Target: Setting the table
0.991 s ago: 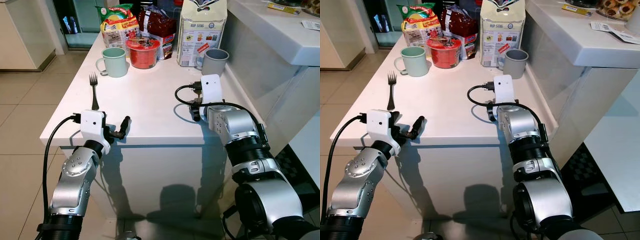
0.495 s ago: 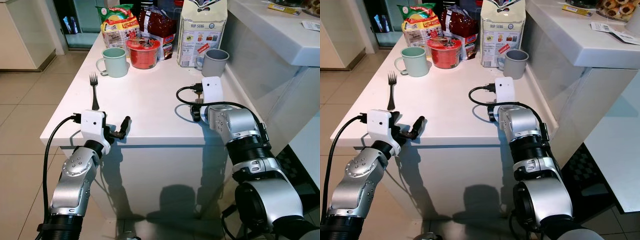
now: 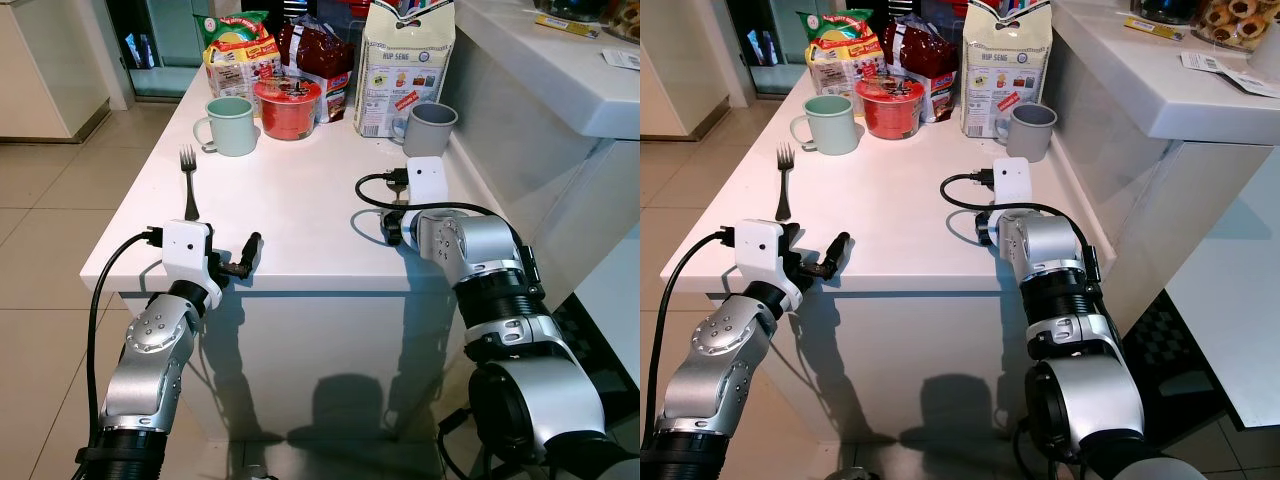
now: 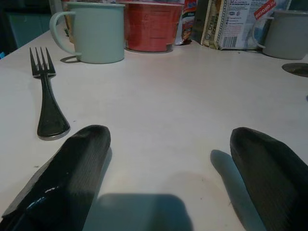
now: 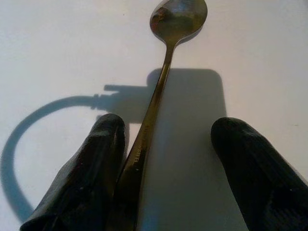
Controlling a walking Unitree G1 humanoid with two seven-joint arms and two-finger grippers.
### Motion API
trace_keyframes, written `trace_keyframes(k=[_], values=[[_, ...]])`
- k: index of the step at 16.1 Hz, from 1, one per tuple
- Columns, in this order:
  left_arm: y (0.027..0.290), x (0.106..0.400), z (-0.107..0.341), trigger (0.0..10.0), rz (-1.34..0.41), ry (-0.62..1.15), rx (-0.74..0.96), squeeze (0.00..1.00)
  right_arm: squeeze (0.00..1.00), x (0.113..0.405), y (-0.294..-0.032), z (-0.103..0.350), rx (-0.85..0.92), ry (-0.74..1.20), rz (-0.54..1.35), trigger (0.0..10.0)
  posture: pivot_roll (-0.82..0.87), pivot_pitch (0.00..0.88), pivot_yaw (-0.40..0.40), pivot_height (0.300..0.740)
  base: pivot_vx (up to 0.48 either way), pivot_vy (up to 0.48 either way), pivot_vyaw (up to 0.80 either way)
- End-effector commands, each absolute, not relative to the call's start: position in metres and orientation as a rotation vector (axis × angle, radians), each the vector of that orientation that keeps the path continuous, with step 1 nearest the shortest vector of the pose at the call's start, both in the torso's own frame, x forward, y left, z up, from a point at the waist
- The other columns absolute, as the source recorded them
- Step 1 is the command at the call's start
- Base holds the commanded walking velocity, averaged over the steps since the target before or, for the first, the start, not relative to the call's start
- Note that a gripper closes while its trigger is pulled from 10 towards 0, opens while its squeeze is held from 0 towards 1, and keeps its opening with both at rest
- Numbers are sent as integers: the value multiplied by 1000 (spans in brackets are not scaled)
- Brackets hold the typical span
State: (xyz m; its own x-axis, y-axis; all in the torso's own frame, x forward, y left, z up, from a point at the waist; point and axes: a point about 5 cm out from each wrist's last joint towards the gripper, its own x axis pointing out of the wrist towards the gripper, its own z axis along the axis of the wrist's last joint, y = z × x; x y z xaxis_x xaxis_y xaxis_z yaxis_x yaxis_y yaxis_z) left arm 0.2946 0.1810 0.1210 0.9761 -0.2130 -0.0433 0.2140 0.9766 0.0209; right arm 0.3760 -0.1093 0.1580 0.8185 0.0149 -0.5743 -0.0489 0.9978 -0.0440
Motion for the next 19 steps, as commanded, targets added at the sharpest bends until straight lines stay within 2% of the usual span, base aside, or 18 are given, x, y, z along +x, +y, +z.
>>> trace_keyframes(k=[1, 19], values=[[181, 297, 127, 10000, -209, 15, 42, 0, 0, 368, -110, 140, -64, 698, 34, 10000, 144, 0, -35, 740, 0, 0, 0], [183, 298, 129, 10000, -214, 13, 50, 0, 0, 362, -111, 132, -41, 735, -13, 10000, 141, 0, -21, 740, 0, 0, 0]])
